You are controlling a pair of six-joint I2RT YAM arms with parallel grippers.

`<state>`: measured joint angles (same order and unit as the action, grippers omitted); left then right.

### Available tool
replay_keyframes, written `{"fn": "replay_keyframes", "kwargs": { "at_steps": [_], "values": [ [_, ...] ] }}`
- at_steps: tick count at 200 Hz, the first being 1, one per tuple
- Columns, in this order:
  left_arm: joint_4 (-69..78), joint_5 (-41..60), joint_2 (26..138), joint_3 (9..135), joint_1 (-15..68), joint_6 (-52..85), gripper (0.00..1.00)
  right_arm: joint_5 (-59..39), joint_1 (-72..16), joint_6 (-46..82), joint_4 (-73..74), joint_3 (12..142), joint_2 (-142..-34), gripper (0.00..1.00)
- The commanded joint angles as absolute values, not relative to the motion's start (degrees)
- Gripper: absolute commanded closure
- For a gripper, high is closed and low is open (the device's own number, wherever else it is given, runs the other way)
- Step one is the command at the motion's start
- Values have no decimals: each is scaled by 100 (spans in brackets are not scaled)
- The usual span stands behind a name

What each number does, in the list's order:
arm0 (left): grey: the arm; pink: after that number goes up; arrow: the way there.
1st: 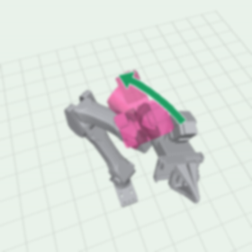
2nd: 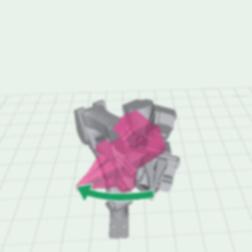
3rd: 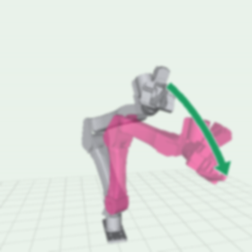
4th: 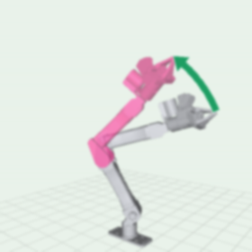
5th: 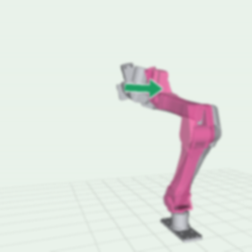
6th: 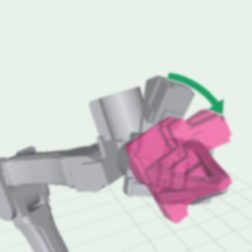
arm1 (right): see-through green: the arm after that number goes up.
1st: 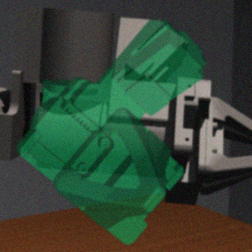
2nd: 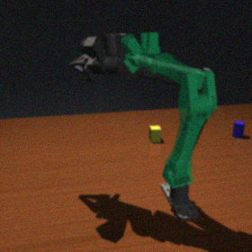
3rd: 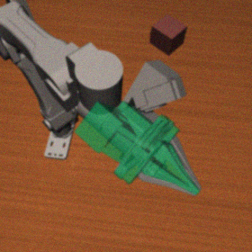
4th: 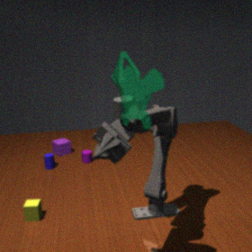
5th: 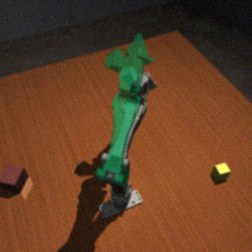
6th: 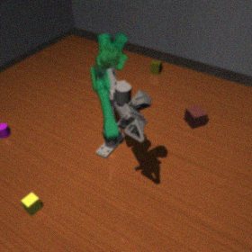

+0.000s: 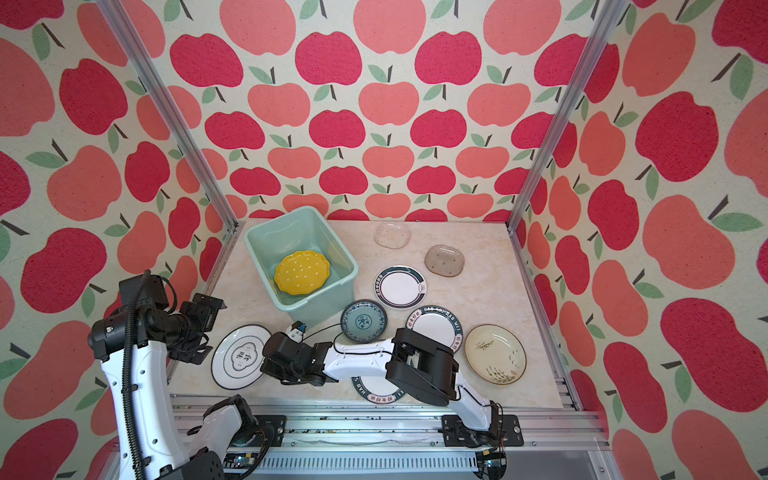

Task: Place the plates into the plastic bin on the countertop
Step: 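Tilt the white plate upright with the right gripper while the left arm draws back, then lift the white plate over the green bin with the right gripper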

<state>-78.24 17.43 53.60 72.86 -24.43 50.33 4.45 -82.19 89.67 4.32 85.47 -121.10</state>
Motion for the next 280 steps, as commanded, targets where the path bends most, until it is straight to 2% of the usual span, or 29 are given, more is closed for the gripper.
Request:
{"fn": "replay_keyframes", "kwargs": {
  "at_steps": [1,113,280],
  "values": [
    [-8016,1727,5350,7613,-2183,5219,0,678,-8327,8551,349,8598,-11704,100],
    [-8309,1721,5631,9329,-1921,5186,0,949,-8488,7788,-473,9079,-11098,100],
    [-7724,2936,5884,10536,-1600,4971,5,1714,-8475,6121,-1091,9615,-10335,100]
  ]
}}
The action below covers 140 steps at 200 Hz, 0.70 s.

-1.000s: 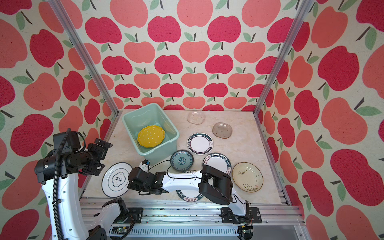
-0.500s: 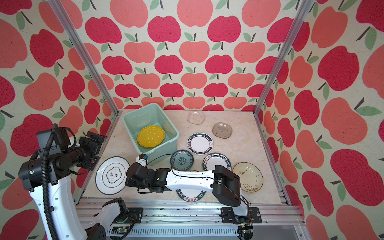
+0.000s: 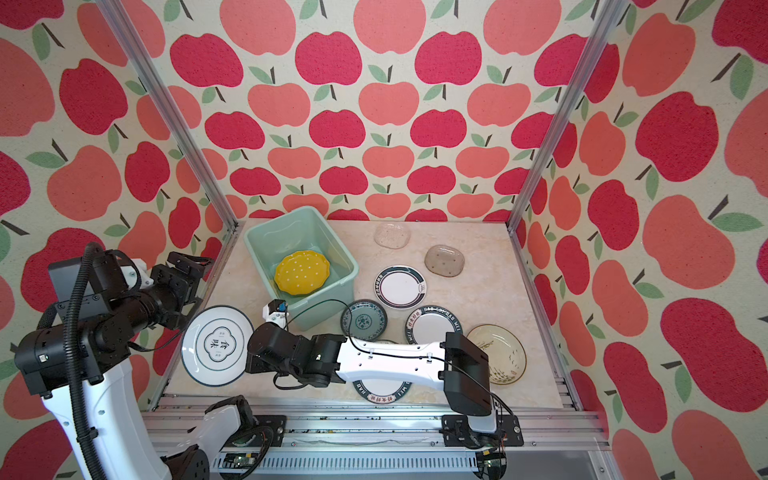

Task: Place the plates into the plastic bin on the countertop
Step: 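Lift the white plate over the green bin with the right gripper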

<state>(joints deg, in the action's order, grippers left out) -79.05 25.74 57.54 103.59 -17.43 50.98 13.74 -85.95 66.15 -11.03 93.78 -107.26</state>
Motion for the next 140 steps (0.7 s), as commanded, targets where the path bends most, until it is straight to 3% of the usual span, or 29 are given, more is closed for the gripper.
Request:
{"fn": "replay_keyframes", "kwargs": {
  "at_steps": [1,53,140],
  "values": [
    [-7716,2944,5891,10537,-1595,4969,5,1723,-8465,6106,-1090,9611,-10327,100],
    [-7631,2776,6153,10586,-742,4603,6,1863,-7889,5889,-1155,9388,-9896,100],
    [-8278,600,7932,11688,1483,3428,4,1599,-6437,6277,-1561,9543,-9645,100]
  ]
}}
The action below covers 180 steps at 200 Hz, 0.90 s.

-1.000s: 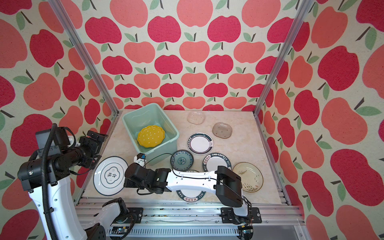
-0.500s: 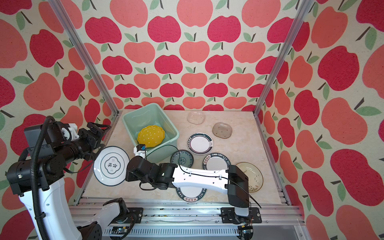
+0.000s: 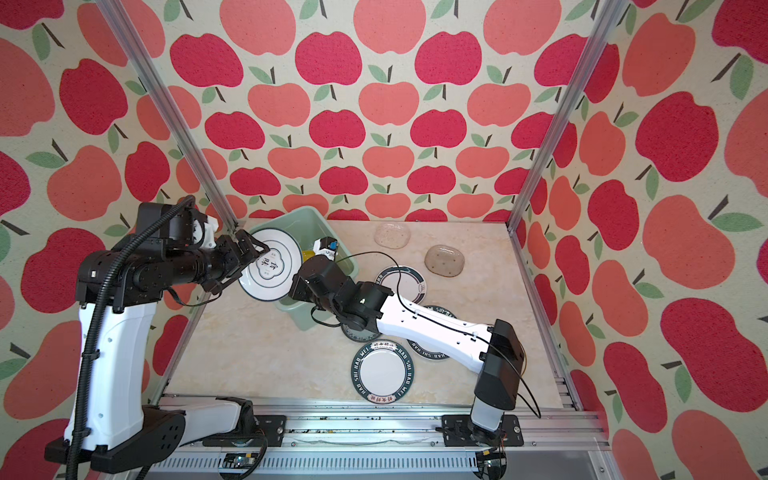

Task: Place the plates into the plastic bin on the countertop
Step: 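Lift the white plate over the green bin with the right gripper, then lower the white plate onto the yellow plate in the bin with the right gripper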

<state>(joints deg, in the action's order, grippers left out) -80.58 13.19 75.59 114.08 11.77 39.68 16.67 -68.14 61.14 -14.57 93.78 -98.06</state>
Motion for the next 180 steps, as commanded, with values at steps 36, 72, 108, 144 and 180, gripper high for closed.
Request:
{"fn": "replay_keyframes", "kwargs": {
  "at_steps": [36,72,108,144,180],
  "values": [
    [-8321,21,8547,12202,1790,3104,4,1205,-5889,6471,-1849,10059,-10047,100],
    [-8548,-976,8908,12512,1973,2910,3,931,-5630,6658,-2227,11051,-10763,100],
    [-8666,-1909,8962,12491,2174,2795,2,805,-5555,7019,-2680,12047,-11538,100],
    [-8349,-1984,8605,12054,2283,2831,2,780,-5554,7579,-3034,12642,-12194,100],
    [-8426,-1778,8405,11791,2311,2961,2,843,-5546,7807,-3260,13166,-12755,100]
  ]
}}
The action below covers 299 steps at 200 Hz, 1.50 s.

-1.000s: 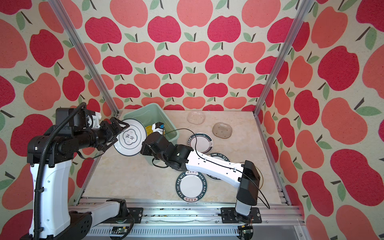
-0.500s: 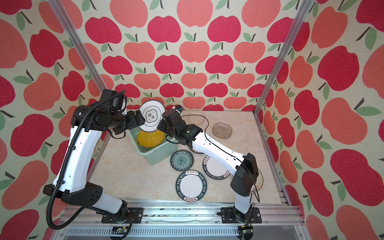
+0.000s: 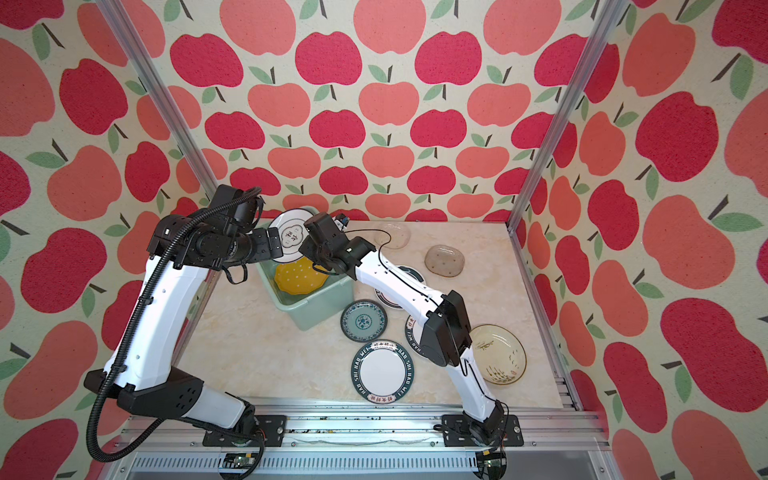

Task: Place the plates into the plastic bin on the countertop
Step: 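Lower the white plate onto the yellow plate in the bin with the right gripper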

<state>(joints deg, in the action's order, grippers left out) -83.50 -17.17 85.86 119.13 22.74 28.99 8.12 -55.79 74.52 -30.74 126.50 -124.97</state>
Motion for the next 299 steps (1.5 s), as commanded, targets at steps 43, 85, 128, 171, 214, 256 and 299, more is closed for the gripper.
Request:
{"fn": "replay_keyframes", "kwargs": {
  "at_steps": [43,85,128,171,214,256,299],
  "values": [
    [-8439,-1665,8258,11609,2338,2971,2,860,-5559,7836,-3866,14315,-13658,100],
    [-8428,-1610,8144,11472,2338,2918,1,967,-5555,7946,-4042,14562,-14115,100],
    [-8402,-1485,8012,11281,2338,2962,1,978,-5554,7920,-3890,14635,-14436,100],
    [-8437,-1492,7921,11167,2347,2885,1,980,-5555,7978,-3850,14725,-14723,100],
    [-8486,-1524,7910,11131,2347,2857,1,971,-5555,8016,-3776,14915,-15003,100],
    [-8508,-1521,7942,11136,2347,2844,1,937,-5555,8038,-3769,14943,-15191,97],
    [-8543,-1582,7970,11117,2346,2795,1,935,-5572,8086,-3727,14940,-15298,92]
  ]
}}
